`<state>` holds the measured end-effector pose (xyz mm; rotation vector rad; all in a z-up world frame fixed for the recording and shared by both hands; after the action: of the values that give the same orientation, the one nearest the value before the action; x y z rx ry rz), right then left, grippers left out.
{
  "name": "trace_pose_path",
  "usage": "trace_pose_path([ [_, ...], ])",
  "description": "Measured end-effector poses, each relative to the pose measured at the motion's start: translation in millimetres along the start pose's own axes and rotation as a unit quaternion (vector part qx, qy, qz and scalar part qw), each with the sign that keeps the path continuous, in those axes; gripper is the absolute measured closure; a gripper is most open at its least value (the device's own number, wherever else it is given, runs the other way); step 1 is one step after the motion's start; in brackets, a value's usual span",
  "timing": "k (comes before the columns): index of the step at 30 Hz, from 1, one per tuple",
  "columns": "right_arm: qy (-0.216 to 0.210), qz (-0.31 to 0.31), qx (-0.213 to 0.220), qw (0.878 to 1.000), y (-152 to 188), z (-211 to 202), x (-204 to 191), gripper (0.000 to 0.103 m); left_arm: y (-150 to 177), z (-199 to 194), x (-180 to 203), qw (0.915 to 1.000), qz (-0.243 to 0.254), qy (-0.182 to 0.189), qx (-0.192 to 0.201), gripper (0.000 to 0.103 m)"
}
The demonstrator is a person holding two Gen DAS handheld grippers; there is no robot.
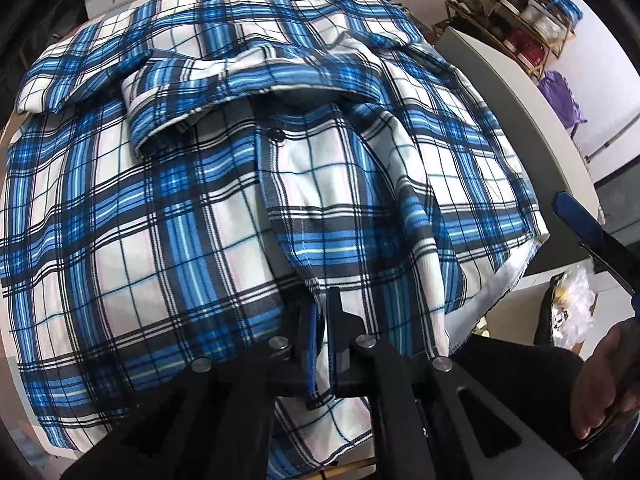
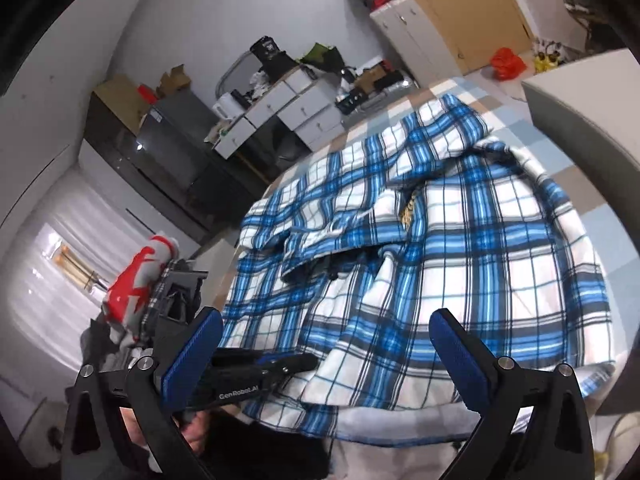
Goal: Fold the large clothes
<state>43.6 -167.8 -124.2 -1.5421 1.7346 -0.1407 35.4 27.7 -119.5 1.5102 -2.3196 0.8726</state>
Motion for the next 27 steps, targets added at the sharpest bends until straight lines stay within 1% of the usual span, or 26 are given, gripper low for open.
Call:
trace_pose_path([
  [1,-0.011,0.009,-0.007,1.000,2.2,1.3,1.8,0.000,0.1,-0.9,3.0,0.9999,-0.006,0.004,0.008,0.103],
  [2,-0.014,0.014,-0.009,1.000,3.9,0.1,3.6,0.000,-1.0,-4.9,3.6,0.9997,-0.014,0.015,0.014,0.103],
  [3,-0.014,0.017,-0.008,1.000,3.7,-1.0,5.4,0.000,6.4,-13.6,3.7,0.9993,-0.020,0.024,0.019,0.103],
  [5,-0.011,0.018,-0.003,1.000,3.9,-3.1,8.3,0.000,3.9,-28.6,2.4,0.9979,-0.028,0.046,0.036,0.103],
  [7,0.002,0.021,-0.003,1.000,5.4,-2.5,14.5,0.000,3.5,-44.1,-1.9,0.9961,-0.034,0.066,0.049,0.103],
  [10,0.007,0.039,-0.028,0.999,10.5,5.6,25.2,0.000,2.5,-61.7,-12.2,0.9937,-0.050,0.080,0.061,0.103],
  [11,0.020,0.043,-0.035,0.998,12.2,8.8,29.6,0.000,3.3,-66.6,-17.0,0.9919,-0.061,0.092,0.062,0.103],
  [12,0.034,0.039,-0.039,0.998,13.8,10.8,33.1,0.000,3.1,-70.3,-21.0,0.9886,-0.076,0.114,0.062,0.103],
  [13,0.057,0.023,-0.041,0.997,15.5,13.3,34.8,0.000,3.9,-68.3,-19.5,0.9860,-0.086,0.129,0.062,0.103],
  [15,0.113,-0.047,-0.042,0.992,21.2,18.7,30.0,0.000,-0.3,-70.9,-22.4,0.9805,-0.103,0.154,0.065,0.103],
  [17,0.162,-0.126,-0.041,0.978,29.6,24.6,20.9,0.000,-7.9,-66.4,-10.7,0.9757,-0.109,0.177,0.068,0.103],
  [18,0.180,-0.159,-0.042,0.970,34.9,27.8,14.9,0.000,-13.3,-67.9,-6.5,0.9732,-0.108,0.190,0.069,0.103],
  [19,0.183,-0.198,-0.049,0.962,44.0,32.1,4.8,0.000,-16.3,-68.5,-1.2,0.9713,-0.108,0.200,0.072,0.103],
  [20,0.176,-0.224,-0.060,0.957,53.2,36.0,-4.2,0.000,-20.1,-70.5,6.2,0.9692,-0.106,0.210,0.075,0.103],
  [22,0.156,-0.251,-0.087,0.951,71.0,45.6,-18.6,0.000,-29.7,-72.8,21.7,0.9674,-0.091,0.224,0.077,0.103],
  [23,0.156,-0.257,-0.090,0.950,74.8,49.6,-22.0,0.000,-32.2,-76.5,24.9,0.9672,-0.085,0.226,0.078,0.103],
  [24,0.166,-0.264,-0.089,0.946,76.2,53.5,-23.8,0.000,-36.1,-78.5,31.4,0.9664,-0.080,0.232,0.078,0.103],
  [25,0.177,-0.281,-0.092,0.939,79.5,58.7,-27.3,0.000,-38.9,-80.5,35.1,0.9659,-0.075,0.235,0.077,0.103],
  [26,0.178,-0.295,-0.093,0.934,82.0,62.1,-30.5,0.000,-41.5,-81.5,38.5,0.9654,-0.072,0.239,0.077,0.103],
  [27,0.192,-0.306,-0.083,0.929,81.4,65.6,-31.5,0.000,-44.6,-82.8,41.9,0.9643,-0.069,0.244,0.077,0.103],
])
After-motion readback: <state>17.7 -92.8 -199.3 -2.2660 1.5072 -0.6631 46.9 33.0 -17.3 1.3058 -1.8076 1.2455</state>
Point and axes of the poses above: each gripper's, at about its wrist camera, not at the fingertips, and z roughly the way its jaws point, x to its right, y to its underside, the point moved 8 cm from there along z, roughly the way its jaws point, and after that the axes turned 15 degrees about y, right-handed, at the moved point
